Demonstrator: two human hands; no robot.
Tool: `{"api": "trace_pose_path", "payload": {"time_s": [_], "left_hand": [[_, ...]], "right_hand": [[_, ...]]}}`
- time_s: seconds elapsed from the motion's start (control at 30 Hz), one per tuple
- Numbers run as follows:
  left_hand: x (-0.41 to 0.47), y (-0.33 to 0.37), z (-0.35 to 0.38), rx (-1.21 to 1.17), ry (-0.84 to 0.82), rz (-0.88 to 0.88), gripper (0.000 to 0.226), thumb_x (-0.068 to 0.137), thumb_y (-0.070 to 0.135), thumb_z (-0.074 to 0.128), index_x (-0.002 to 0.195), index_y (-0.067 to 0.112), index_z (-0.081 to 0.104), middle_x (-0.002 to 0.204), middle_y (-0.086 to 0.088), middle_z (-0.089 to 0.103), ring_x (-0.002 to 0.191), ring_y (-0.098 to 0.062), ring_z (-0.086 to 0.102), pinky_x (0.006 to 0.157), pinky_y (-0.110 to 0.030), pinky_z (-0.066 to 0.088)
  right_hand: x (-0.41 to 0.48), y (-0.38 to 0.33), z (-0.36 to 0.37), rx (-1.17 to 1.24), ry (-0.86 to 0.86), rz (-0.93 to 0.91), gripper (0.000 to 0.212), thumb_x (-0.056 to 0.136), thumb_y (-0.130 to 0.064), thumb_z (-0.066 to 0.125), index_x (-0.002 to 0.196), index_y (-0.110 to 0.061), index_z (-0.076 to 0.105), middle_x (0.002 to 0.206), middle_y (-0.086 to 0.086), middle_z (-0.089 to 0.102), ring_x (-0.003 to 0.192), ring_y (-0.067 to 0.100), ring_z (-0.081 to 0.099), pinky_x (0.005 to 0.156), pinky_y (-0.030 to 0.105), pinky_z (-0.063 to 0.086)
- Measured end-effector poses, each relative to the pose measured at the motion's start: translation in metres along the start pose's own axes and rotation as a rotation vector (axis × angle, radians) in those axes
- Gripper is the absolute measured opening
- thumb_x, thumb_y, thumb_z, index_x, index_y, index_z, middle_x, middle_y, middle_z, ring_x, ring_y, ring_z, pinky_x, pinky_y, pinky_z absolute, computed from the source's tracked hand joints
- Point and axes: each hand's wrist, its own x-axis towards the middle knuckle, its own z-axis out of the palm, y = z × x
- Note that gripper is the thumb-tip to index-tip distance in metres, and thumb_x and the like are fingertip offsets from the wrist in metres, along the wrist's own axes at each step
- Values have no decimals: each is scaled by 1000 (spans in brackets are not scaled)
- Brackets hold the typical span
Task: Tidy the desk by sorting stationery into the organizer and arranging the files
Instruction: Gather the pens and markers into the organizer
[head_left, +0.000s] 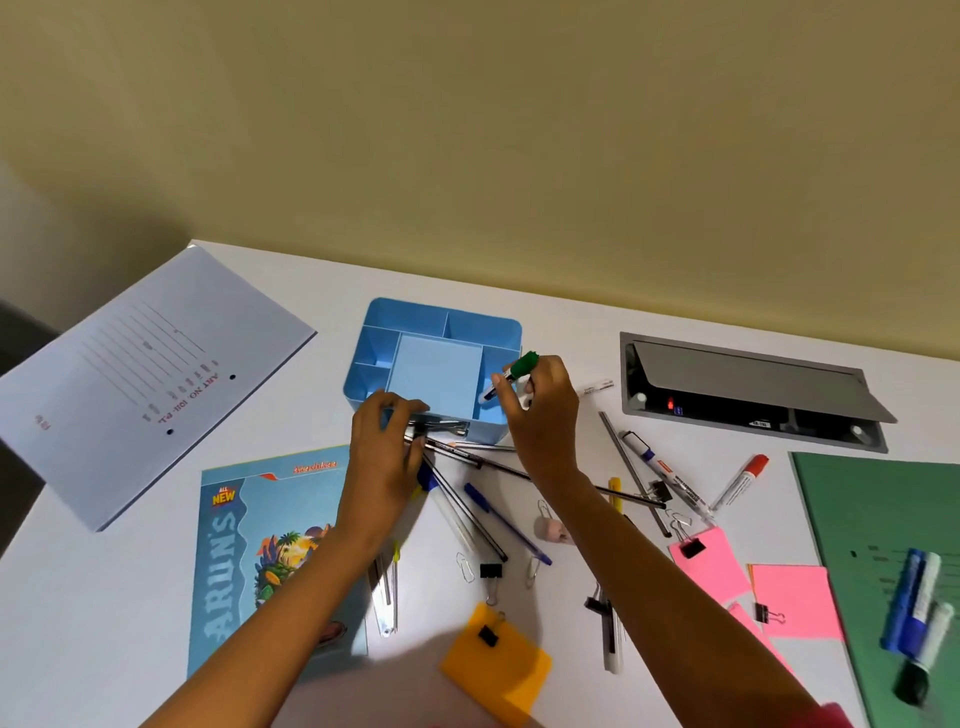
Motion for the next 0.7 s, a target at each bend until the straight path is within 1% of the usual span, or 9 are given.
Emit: {"api": "trace_pose_path", "payload": {"time_s": [0.03,0.1,0.13,0.23,0.33,0.43,0.5,0.63,0.7], "left_hand": [[-2,1,0,-2,-4,-9,39,83,-2,60,119,14,58,121,-7,44,120,-20,39,101,-26,32],[-4,2,-1,4,-11,-24,39,83,-2,60,119,14,58,121,-8,45,120,-23,41,100,-25,32],[-6,2,-1,4,-15,-28,40,83,-2,60,119,13,58,121,-9,45,119,-24,42,100,-26,33],[-9,4,0,-2,-25,-47,41,82,-2,60,119,13,58,121,-10,46,119,-26,43,100,-31,37],[-14,5,0,-11,-28,-55,41,82,-2,59,120,13,57,123,-10,45,121,-26,42,101,-32,37],[-18,4,0,-18,-37,-53,41,83,-2,59,121,12,57,125,-11,45,126,-30,41,103,-39,39],[-20,3,0,-13,-41,-46,40,83,-2,60,121,12,57,125,-11,45,127,-31,40,104,-41,39],[-21,4,0,-16,-38,-57,40,83,-1,62,120,13,57,125,-12,45,125,-30,41,103,-35,37],[-22,5,0,-18,-42,-63,40,84,-1,61,120,13,57,126,-12,45,126,-30,40,104,-36,37]], "right_hand": [[-2,2,2,-21,-9,-11,22,83,-17,72,85,1,60,82,9,56,69,12,51,60,6,35],[-7,5,5,-46,-17,-23,26,82,-19,73,89,3,61,88,14,58,76,18,56,64,16,43],[-10,6,6,-56,-15,-29,26,82,-20,72,90,3,61,91,15,58,79,20,57,65,19,45],[-18,7,6,-66,-10,-36,26,82,-21,72,87,2,62,94,16,57,84,19,55,68,17,43],[-25,9,7,-47,-33,-25,26,80,-21,74,86,2,64,95,14,56,86,16,51,69,10,39],[-31,12,8,-14,-39,-18,23,80,-21,73,88,0,66,95,13,55,88,18,53,71,7,38],[-34,12,8,-5,-25,-19,24,81,-22,71,90,0,67,96,13,55,89,19,54,72,9,40],[-35,8,1,14,4,-60,26,85,-26,65,98,-2,65,97,12,56,90,20,56,74,20,48],[-37,7,-6,59,14,-39,26,87,-25,63,104,-5,61,100,9,56,91,18,56,75,22,50]]}}
